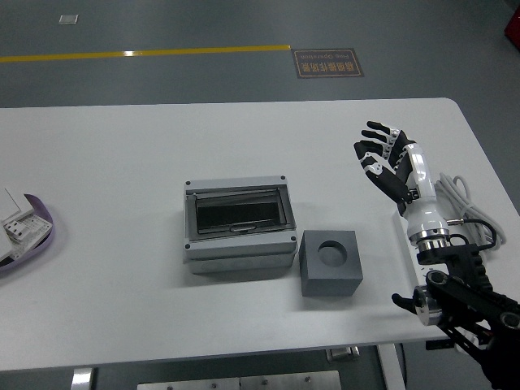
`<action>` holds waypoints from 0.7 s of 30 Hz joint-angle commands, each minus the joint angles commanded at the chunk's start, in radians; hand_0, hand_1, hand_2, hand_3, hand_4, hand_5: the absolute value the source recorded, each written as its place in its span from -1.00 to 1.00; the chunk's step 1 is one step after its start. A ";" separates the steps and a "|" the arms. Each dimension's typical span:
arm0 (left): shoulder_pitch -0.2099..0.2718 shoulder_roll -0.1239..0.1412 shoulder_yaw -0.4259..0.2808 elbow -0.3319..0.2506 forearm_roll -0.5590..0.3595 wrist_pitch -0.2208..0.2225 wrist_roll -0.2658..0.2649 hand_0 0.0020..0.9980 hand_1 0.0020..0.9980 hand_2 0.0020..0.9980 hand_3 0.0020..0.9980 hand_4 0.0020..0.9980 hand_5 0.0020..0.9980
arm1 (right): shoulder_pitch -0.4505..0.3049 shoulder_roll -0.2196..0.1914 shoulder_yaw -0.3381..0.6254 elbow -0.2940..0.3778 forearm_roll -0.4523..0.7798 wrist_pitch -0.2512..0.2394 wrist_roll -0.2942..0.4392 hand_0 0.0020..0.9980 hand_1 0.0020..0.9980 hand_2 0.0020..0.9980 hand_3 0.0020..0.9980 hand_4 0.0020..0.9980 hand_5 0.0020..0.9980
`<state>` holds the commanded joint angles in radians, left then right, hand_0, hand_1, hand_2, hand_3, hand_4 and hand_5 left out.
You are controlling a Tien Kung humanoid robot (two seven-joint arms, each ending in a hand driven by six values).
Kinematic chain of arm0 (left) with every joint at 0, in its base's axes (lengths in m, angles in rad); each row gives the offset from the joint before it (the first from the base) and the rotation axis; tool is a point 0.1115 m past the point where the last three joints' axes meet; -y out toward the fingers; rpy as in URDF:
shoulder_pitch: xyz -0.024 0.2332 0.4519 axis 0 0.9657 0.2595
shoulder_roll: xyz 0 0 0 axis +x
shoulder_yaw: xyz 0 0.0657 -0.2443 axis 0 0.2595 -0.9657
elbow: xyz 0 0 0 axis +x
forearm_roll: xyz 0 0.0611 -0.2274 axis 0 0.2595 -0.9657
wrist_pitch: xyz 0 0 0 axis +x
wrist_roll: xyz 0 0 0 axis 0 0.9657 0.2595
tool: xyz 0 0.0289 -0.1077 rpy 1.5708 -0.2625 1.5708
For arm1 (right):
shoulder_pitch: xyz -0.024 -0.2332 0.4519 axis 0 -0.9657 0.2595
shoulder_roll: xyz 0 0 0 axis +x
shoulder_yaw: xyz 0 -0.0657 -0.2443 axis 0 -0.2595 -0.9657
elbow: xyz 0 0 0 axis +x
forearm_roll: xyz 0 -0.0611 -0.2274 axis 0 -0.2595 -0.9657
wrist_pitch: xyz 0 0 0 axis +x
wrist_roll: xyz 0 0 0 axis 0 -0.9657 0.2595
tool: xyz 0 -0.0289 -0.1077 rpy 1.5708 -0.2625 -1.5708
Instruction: Pick up the cylinder from the cube,place it in the box,flap close box
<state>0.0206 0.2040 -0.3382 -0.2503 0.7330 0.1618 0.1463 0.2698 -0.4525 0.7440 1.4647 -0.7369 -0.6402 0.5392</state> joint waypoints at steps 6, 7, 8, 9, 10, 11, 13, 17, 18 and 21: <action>-0.002 0.004 0.020 0.003 -0.032 0.009 -0.017 0.02 0.10 0.10 0.19 0.32 -0.58 | 0.051 0.001 -0.023 -0.036 0.045 -0.005 0.029 0.49 0.30 0.31 0.40 0.48 -0.35; 0.000 0.004 0.021 0.003 -0.033 0.009 -0.018 0.02 0.10 0.10 0.19 0.32 -0.58 | 0.064 0.001 -0.037 -0.047 0.057 -0.005 0.034 0.49 0.30 0.31 0.40 0.48 -0.35; 0.002 0.004 0.021 0.003 -0.033 0.009 -0.019 0.02 0.10 0.10 0.19 0.33 -0.58 | 0.075 0.001 -0.049 -0.055 0.066 -0.005 0.038 0.50 0.29 0.30 0.41 0.57 -0.30; 0.003 0.005 0.021 0.003 -0.034 0.009 -0.020 0.02 0.10 0.10 0.19 0.33 -0.58 | 0.086 0.002 -0.062 -0.064 0.073 -0.005 0.040 0.50 0.29 0.30 0.41 0.57 -0.30; 0.005 0.006 0.021 0.003 -0.034 0.008 -0.021 0.02 0.10 0.10 0.19 0.33 -0.58 | 0.095 0.005 -0.072 -0.070 0.078 -0.005 0.040 0.50 0.29 0.30 0.41 0.57 -0.30; 0.006 0.007 0.022 0.002 -0.034 0.007 -0.023 0.02 0.10 0.10 0.19 0.33 -0.58 | 0.102 0.009 -0.081 -0.075 0.082 -0.005 0.039 0.50 0.29 0.30 0.41 0.57 -0.30; 0.007 0.011 0.023 0.002 -0.034 0.006 -0.026 0.02 0.10 0.10 0.19 0.33 -0.58 | 0.112 0.020 -0.094 -0.082 0.086 -0.005 0.036 0.50 0.29 0.30 0.41 0.57 -0.30; 0.004 0.028 0.011 0.002 -0.008 -0.013 -0.018 0.02 0.10 0.10 0.19 0.33 -0.58 | 0.127 0.056 -0.105 -0.091 0.084 -0.005 0.029 0.50 0.29 0.28 0.37 0.57 -0.31; 0.002 0.032 0.009 0.001 -0.001 -0.020 -0.014 0.02 0.10 0.10 0.19 0.33 -0.58 | 0.129 0.063 -0.104 -0.092 0.082 -0.005 0.029 0.50 0.29 0.28 0.37 0.57 -0.31; -0.006 0.035 0.009 0.000 0.007 -0.032 -0.008 0.02 0.10 0.10 0.19 0.33 -0.59 | 0.132 0.074 -0.087 -0.090 0.073 -0.005 0.031 0.50 0.29 0.28 0.38 0.57 -0.30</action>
<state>0.0145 0.2395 -0.3289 -0.2504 0.7403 0.1302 0.1378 0.4017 -0.3788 0.6566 1.3745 -0.6643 -0.6454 0.5705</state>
